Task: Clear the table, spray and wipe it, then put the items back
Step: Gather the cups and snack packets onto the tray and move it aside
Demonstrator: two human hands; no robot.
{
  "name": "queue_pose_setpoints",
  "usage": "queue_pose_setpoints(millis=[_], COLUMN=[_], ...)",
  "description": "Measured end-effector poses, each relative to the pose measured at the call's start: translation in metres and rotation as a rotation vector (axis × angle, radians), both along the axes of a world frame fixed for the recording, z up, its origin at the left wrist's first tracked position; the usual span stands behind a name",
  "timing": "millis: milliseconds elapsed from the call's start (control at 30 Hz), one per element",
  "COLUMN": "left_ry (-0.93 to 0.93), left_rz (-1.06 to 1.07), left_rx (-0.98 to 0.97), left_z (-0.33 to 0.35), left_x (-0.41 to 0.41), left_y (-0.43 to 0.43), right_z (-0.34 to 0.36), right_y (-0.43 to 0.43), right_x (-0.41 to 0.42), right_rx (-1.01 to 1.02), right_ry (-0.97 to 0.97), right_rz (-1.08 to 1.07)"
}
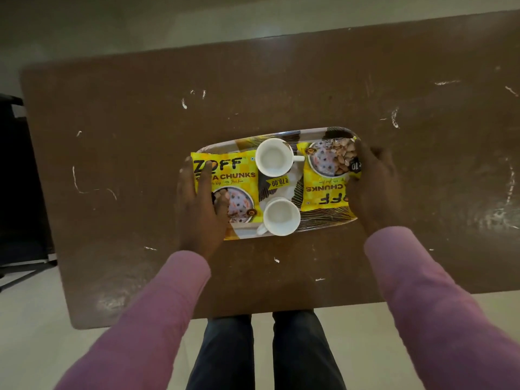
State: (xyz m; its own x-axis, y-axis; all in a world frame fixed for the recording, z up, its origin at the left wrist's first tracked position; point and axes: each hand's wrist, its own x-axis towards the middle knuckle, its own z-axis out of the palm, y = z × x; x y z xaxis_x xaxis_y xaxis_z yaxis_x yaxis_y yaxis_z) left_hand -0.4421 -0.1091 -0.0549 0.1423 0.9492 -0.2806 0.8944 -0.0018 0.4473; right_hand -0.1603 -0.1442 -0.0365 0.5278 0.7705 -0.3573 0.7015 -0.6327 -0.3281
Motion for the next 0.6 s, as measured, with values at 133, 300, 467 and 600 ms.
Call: queue_pose_setpoints(millis=[133,300,467,600], left_ry=[0.122,0.193,0.169,0.033], left_rz=[-0.147,-0.189,-0.163,0.029], left_rx=[-0.118,-0.131,-0.151,-0.017], left_z=[-0.01,-0.014,-0.013,-0.008], left_x=[0.0,-0.002,0.001,-0.001], left_y=[-0.008,-0.008,-0.008,-0.013], right_z=[-0.003,-0.029,-0.031,-0.025], right_y=[-0.004,-0.022,-0.021,-0.024], right_x=[-0.014,-0.032,-0.029,-0.026], right_rx=[0.047,-0.164,-0.134,-0.099], right_ry=[-0.106,-0.17,-0.11,-0.071], right_rz=[0.203,0.517,0.485,0.513])
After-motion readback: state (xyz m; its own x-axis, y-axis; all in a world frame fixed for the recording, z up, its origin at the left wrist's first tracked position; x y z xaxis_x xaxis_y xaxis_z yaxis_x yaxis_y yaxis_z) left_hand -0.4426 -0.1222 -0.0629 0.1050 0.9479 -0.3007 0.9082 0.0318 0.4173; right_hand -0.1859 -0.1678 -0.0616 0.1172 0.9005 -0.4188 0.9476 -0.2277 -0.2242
